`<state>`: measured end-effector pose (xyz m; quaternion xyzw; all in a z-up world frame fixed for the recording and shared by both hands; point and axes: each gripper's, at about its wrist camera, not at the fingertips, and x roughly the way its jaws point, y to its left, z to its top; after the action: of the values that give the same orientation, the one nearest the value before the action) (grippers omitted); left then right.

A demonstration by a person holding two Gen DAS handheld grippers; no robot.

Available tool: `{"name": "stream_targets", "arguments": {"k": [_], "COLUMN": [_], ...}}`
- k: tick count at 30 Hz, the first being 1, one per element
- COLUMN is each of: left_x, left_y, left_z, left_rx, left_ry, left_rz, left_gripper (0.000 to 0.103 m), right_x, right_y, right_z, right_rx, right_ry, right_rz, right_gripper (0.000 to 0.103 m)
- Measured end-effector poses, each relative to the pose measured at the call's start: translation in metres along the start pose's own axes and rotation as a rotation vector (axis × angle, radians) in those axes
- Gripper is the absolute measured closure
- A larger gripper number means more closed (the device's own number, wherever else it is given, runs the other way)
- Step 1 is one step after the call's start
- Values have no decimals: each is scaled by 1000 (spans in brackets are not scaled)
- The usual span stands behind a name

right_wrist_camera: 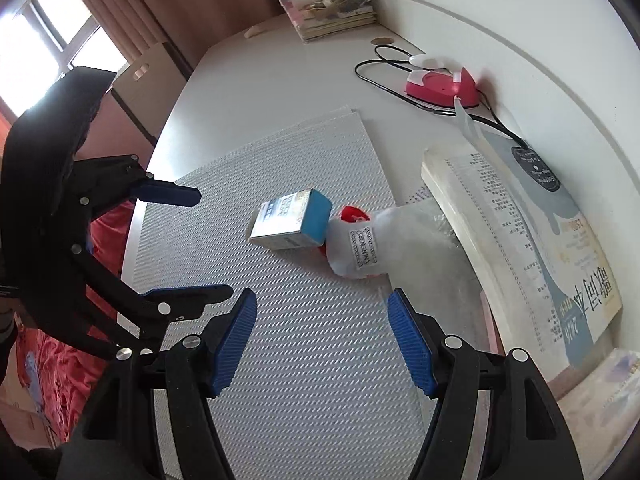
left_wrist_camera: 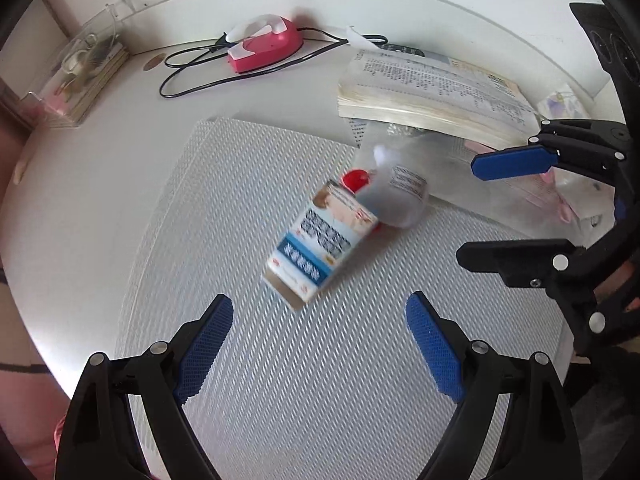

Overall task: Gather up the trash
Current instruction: 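Grasp the small medicine box with the left tool while the right tool grasps the white plush, then carry the medicine box and white plush over the orange bucket with both tools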

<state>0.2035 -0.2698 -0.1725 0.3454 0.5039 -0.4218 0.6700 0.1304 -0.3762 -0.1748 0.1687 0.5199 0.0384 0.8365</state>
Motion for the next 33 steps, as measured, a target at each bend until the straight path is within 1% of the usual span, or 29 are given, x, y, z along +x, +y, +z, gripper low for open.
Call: {"name": "stream_targets", "arguments": {"k": [3,7,10,11,12,13,14,15,17,24,25,27,28,31,32,33], "left_x": [12,19,28,32,35,39,42,41,40,35,35,33,32,27,27,24], "left_y": [4,5,9,11,13,13,14,12,11,19,20,21,22,24,23,22], "left_z": [7,15,20,21,21,22,21,21,19,11,8,6,4,1,5,4], "left_rx": [19,74,84,77,73,70,70,81,87,39,32,21,16,-17,-22,-24], "left_ry": [5,-29,-29,-31,-21,-3,9,5,5,10,12,13,14,11,9,4], "left_rz": [-20,-65,-87,-96,-113,-128,-118,-109,-110,-120,-118,-113,-111,-117,-120,-112], "left_gripper": [15,15,15,19,36,47,49,51,52,52,52,52,52,52,52,52], "right_x": [11,25,32,34,35,39,41,42,46,59,60,62,59,55,53,51], "right_y": [-7,-17,-22,-22,-23,-24,-24,-25,-27,-30,-28,-26,-27,-23,-20,-19], "right_z": [6,14,17,17,17,18,19,20,21,24,23,23,22,20,19,18], "right_rx": [26,43,45,43,43,38,38,38,36,-3,-32,-40,-29,-41,-42,-44], "right_ry": [14,30,41,44,46,56,57,58,63,68,70,66,57,47,43,40], "right_rz": [-12,-28,-34,-36,-38,-41,-42,-43,-45,-66,-88,-84,-62,-56,-54,-52], "right_gripper": [35,35,35,35,35,35,35,35,35,36,39,49,51,52,52,52]}}
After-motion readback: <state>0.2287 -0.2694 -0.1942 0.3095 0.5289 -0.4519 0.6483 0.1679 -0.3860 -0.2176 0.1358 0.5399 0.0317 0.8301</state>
